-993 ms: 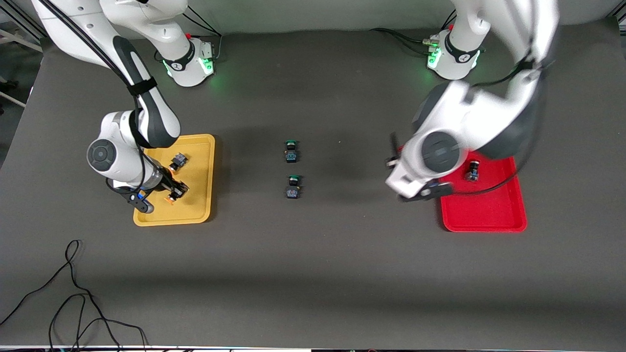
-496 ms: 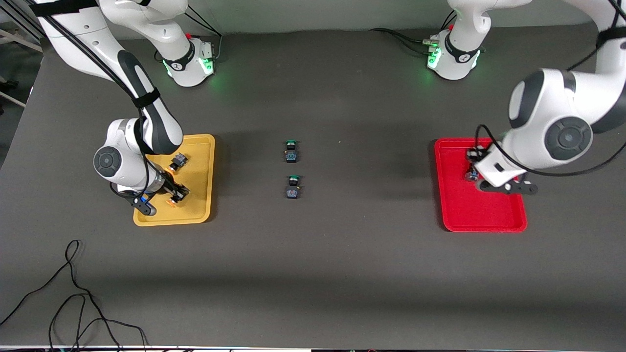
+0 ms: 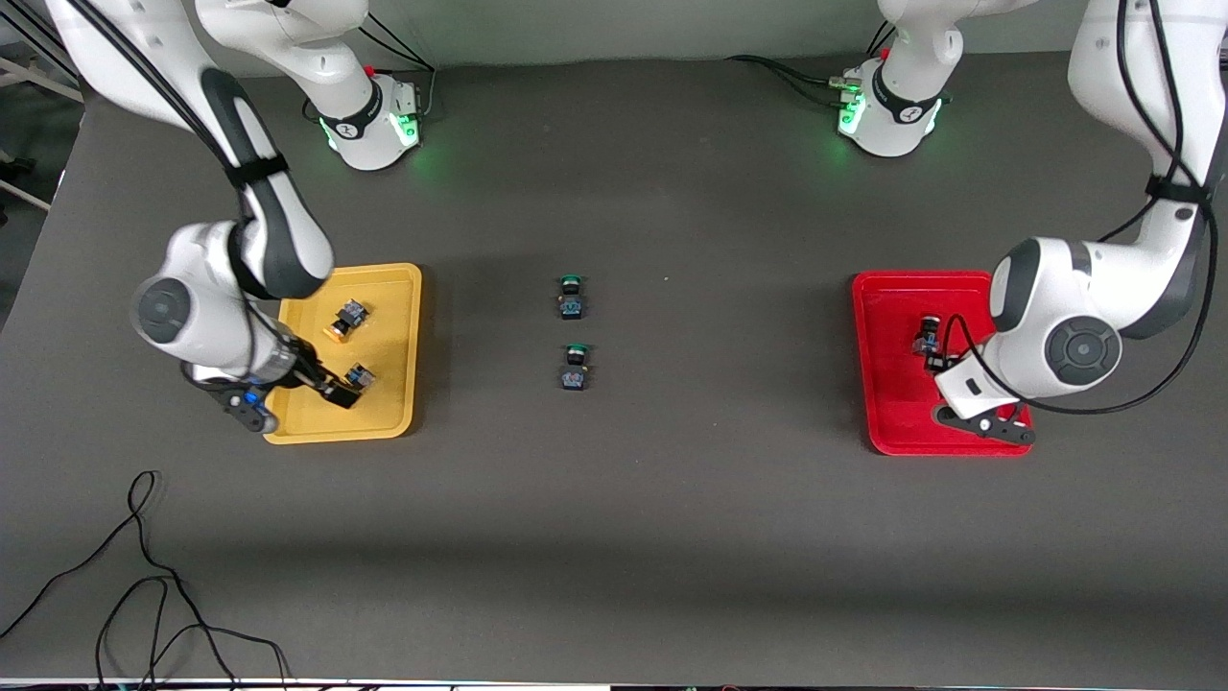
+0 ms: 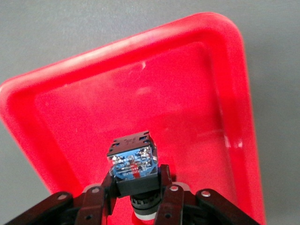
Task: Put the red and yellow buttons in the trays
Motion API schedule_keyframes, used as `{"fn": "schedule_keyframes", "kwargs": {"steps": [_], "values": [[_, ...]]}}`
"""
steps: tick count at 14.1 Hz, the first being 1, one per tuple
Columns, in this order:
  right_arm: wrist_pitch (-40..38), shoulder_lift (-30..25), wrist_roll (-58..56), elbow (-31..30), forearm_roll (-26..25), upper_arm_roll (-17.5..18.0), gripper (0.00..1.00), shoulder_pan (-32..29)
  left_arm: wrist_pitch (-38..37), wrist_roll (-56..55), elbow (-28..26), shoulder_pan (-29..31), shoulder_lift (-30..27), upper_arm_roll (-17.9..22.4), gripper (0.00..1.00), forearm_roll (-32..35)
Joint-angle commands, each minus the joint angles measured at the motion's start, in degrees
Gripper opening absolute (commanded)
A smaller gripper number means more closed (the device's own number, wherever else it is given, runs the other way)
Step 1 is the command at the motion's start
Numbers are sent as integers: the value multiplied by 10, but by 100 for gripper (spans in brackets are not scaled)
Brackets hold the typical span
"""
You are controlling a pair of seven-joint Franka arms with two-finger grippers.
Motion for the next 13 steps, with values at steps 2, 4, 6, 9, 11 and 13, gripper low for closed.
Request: {"fn": "schedule_keyframes", "kwargs": {"steps": [2, 4, 6, 9, 11, 13], "values": [[-137, -102, -69, 41, 9, 1, 100, -5, 26, 22, 7, 19, 27, -6, 0, 17], [-226, -120, -130, 100, 2, 0, 100, -5, 21, 21, 6, 18, 27, -6, 78, 17], [-295, -124, -197, 168, -7, -1, 100, -5, 16, 22, 7, 18, 22, -6, 100, 17], [-309, -148, -293, 199, -47, -14, 100, -5, -88, 8, 27, 7, -37, -12, 100, 13], [-312, -163, -295, 200, -51, -14, 100, -4, -190, -10, 74, -24, -77, -14, 100, 6], [-311, -168, -296, 199, -74, -14, 100, -4, -268, -69, 119, -53, -112, -17, 100, -14]]}}
